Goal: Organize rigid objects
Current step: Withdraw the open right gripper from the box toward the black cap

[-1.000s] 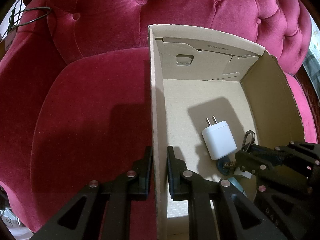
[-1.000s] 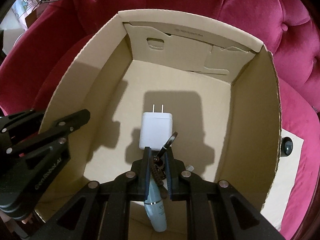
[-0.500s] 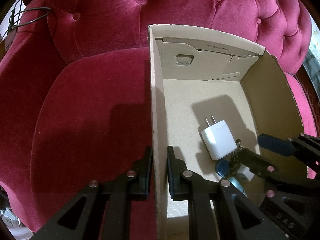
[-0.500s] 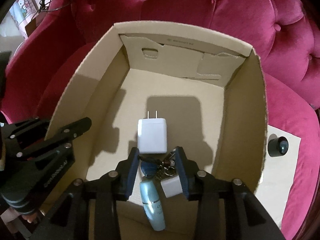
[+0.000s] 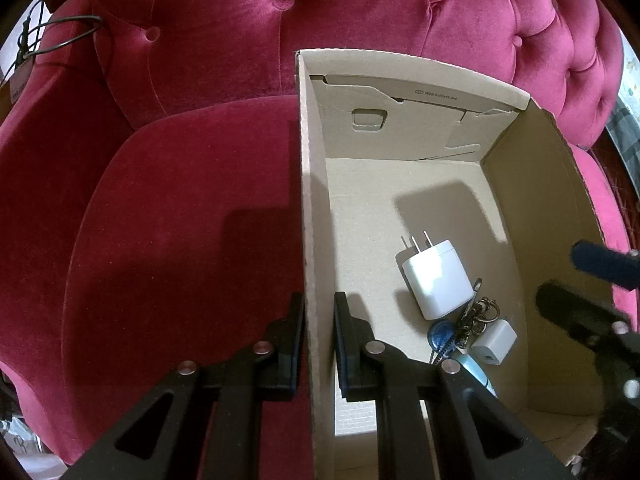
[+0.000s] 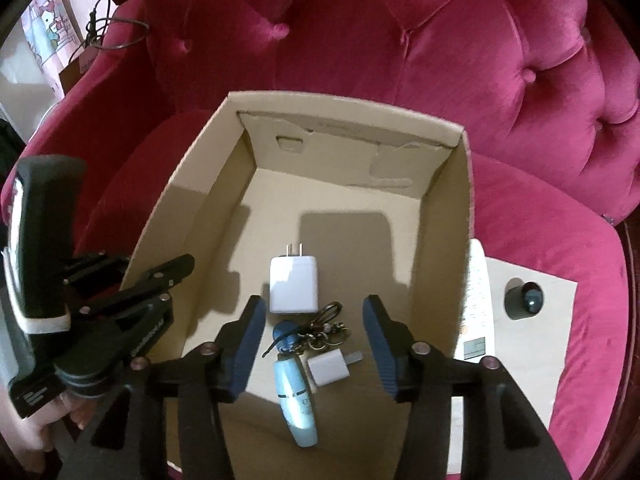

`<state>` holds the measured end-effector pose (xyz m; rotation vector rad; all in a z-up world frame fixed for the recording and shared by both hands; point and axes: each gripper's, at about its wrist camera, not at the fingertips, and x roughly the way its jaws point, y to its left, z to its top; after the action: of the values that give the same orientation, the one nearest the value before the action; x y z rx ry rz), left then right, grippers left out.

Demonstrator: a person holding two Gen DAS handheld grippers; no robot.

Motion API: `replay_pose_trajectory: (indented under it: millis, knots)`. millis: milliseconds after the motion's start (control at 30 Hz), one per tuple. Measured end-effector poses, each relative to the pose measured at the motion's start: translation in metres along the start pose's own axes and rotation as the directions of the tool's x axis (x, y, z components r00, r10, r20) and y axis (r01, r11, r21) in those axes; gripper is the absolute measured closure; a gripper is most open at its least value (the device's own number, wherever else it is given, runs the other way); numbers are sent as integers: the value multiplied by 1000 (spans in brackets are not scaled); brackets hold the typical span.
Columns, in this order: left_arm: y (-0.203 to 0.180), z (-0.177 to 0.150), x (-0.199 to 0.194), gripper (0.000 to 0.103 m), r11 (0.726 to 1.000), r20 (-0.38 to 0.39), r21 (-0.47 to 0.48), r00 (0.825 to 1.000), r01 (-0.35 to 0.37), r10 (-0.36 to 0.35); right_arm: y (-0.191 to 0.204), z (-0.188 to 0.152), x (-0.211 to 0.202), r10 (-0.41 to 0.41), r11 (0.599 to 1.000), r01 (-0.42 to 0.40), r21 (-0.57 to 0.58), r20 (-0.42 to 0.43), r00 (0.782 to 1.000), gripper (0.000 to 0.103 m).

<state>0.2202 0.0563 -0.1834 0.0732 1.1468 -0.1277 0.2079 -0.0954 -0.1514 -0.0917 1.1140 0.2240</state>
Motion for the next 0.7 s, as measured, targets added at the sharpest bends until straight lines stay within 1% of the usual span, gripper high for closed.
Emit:
replay_pose_trajectory:
  millis: [67, 100, 167, 200, 267, 300, 333, 367, 533, 700]
  knots:
    - [0, 0, 0, 88, 1000, 0, 1, 1000, -1, 1, -3, 1, -7, -4, 1000, 4, 2, 11, 1000, 34]
    - [0, 0, 0, 88, 1000, 0, 1, 1000, 0, 0, -5, 1, -11, -6, 1000, 6, 5, 15, 1000, 32]
    - [0, 0, 0, 88, 1000, 0, 1, 1000, -1, 1, -10, 2, -17, -13, 1000, 13, 13, 19, 1000, 24]
    - [0, 0, 0, 88, 1000, 0, 1, 1000, 0, 0, -12, 2, -20, -18, 1000, 17, 17, 24, 1000, 22]
    - [1, -1, 1, 88, 1000, 0, 0, 1000, 1, -1, -17, 3, -27, -24, 999, 23, 28, 32, 999, 11]
    - [1, -1, 1, 88, 1000, 0, 0, 1000, 1, -1, -20, 4, -29, -27, 999, 26, 33, 37, 999, 8]
    - [1, -1, 1, 88, 1000, 0, 0, 1000, 0, 0, -22, 4, -32, -31, 999, 29, 38, 44, 999, 3]
    - [1, -1, 1, 88, 1000, 0, 0, 1000, 0, 0, -25, 5, -35, -36, 999, 34, 40, 49, 998, 1]
    - [1, 0, 1, 88, 1000, 0, 1, 1000, -1, 1, -45, 10, -47, -64, 996, 59, 71, 61, 996, 0]
    - [1, 0, 0, 89, 1000, 0, 0, 1000, 0, 0, -71, 14, -56, -110, 991, 104, 87, 66, 992, 0]
